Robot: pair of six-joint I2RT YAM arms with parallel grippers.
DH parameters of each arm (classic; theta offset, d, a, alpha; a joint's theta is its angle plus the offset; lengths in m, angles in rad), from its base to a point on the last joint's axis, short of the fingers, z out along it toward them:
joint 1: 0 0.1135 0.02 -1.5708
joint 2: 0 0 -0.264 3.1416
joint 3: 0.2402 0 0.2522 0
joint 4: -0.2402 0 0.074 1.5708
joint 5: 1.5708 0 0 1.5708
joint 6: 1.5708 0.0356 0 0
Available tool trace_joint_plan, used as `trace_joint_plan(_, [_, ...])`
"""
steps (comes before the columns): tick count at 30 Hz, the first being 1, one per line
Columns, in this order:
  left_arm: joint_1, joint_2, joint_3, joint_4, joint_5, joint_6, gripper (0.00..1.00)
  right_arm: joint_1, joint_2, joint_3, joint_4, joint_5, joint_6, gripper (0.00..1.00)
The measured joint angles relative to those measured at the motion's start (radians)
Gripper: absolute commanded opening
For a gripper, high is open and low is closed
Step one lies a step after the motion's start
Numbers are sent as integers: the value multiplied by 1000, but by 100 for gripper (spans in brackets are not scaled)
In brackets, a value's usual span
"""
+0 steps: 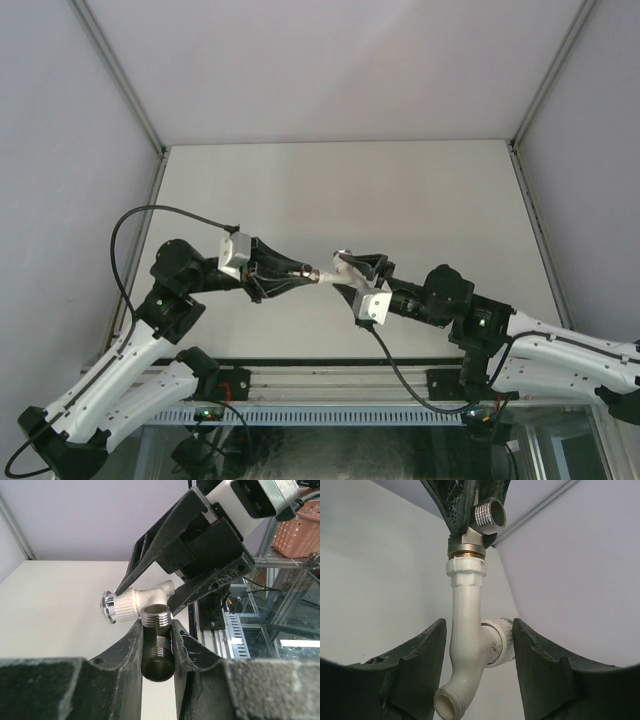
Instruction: Install the water faucets
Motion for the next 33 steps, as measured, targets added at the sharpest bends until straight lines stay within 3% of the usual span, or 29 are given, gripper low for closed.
trace_joint_plan(1, [0,0,0,1,-2,0,0,5,5,-4,14,23,-19,35])
trace_joint_plan(3, [2,0,0,3,-13,-2,0,19,10,-9,32,41,-44,26])
trace_joint_plan(5, [13,1,0,1,-46,-11,0,28,12,-14,73,74,-77,7])
trace_joint_plan(7, [14,2,0,8,-70,-31,0,34,19,-21,97,86,-114,0])
trace_joint_plan(20, [18,6,0,7,-80,-44,2,65,15,-53,155,143,-178,0])
trace_joint_plan(29, [18,36,0,9,-78,-45,37,76,10,-65,145,175,-192,0])
trace_joint_plan(33, [13,48,0,16,-53,-44,40,87,10,-65,138,185,-193,0])
